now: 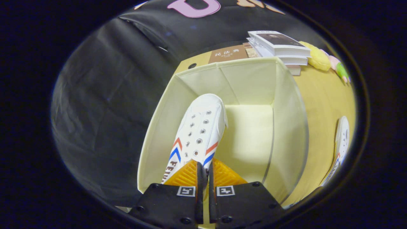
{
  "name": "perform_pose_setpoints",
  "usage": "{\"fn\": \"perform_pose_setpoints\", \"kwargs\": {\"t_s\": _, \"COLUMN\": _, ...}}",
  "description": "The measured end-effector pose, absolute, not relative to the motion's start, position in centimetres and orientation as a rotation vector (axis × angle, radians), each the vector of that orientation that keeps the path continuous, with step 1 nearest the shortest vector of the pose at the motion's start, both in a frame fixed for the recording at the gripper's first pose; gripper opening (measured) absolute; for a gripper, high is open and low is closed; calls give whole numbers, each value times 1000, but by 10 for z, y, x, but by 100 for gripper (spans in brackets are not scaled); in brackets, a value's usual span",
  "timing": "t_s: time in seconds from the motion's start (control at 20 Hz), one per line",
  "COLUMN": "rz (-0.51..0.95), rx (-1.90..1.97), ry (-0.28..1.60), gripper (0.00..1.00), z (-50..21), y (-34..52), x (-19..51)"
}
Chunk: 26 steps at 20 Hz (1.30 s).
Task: Open the storage box then place both shoes into the box .Put the left shoe in first, then the right shoe, with the right side of both shoes facing outward in a uniform manner.
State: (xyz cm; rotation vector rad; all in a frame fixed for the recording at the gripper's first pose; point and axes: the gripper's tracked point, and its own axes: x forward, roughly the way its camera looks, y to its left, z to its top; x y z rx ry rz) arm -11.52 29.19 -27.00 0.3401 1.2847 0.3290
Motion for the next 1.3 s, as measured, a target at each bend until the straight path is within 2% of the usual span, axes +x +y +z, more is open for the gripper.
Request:
{"fn": "perform_pose_setpoints", "kwargs": {"t_s": 0.1, "rz": 364, "rx": 325, "ry": 1291, "gripper": 11, "z": -270, "y": 295, "x": -121}}
{"fn": "perform_pose_setpoints", "kwargs": {"t_s": 0.6, "rz": 628, "rx": 230, "ry": 1115, "gripper": 97, "z": -207, "y": 296, "x": -126}}
{"fn": "perform_pose_setpoints", "kwargs": {"t_s": 0.85, "rz": 580, "rx": 204, "ry": 996, "gripper": 98, "z": -172, "y": 227, "x": -106}}
{"fn": "perform_pose_setpoints", "kwargs": {"t_s": 1.3, "rz": 319, "rx": 142, "ry": 866, "gripper": 98, "z": -160, "y": 42, "x": -77}}
